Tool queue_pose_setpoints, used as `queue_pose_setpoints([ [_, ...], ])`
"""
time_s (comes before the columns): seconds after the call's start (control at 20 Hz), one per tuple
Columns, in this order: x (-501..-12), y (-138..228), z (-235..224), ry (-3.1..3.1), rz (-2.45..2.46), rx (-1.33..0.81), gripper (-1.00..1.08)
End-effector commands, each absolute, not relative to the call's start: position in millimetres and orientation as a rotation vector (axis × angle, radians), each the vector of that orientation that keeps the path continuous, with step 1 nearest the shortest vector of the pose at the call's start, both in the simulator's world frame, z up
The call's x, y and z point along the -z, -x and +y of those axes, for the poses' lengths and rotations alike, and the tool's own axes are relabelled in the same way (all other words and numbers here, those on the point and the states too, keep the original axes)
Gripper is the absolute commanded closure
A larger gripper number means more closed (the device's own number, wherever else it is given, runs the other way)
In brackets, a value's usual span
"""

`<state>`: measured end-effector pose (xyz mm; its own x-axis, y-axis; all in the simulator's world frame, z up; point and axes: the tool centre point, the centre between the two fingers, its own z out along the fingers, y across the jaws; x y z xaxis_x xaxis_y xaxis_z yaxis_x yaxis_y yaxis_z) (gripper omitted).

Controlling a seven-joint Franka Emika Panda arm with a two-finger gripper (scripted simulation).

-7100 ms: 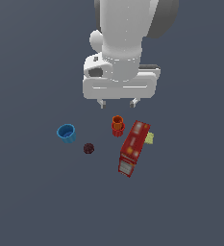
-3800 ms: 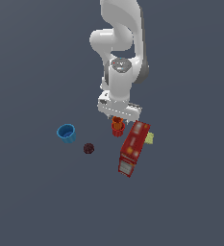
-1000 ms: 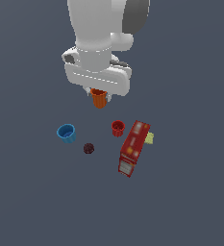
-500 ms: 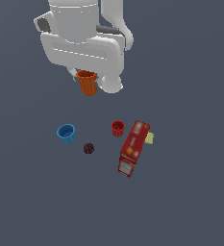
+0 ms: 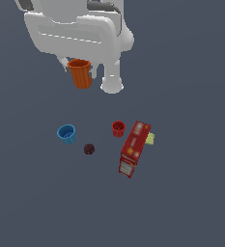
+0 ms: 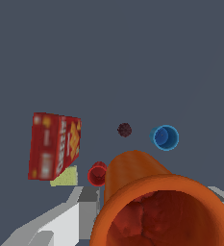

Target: Pick up a designated object from a clutter of objects.

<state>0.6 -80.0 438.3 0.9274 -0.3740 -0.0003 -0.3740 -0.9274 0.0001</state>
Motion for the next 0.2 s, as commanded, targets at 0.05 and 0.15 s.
queue_pose_setpoints([
  [0.05, -443.3, -2.7, -81.5, -3.084, -0.598, 0.000, 1.08],
  [0.15, -443.9, -2.9, -81.6, -3.084, -0.598, 0.000, 1.08],
])
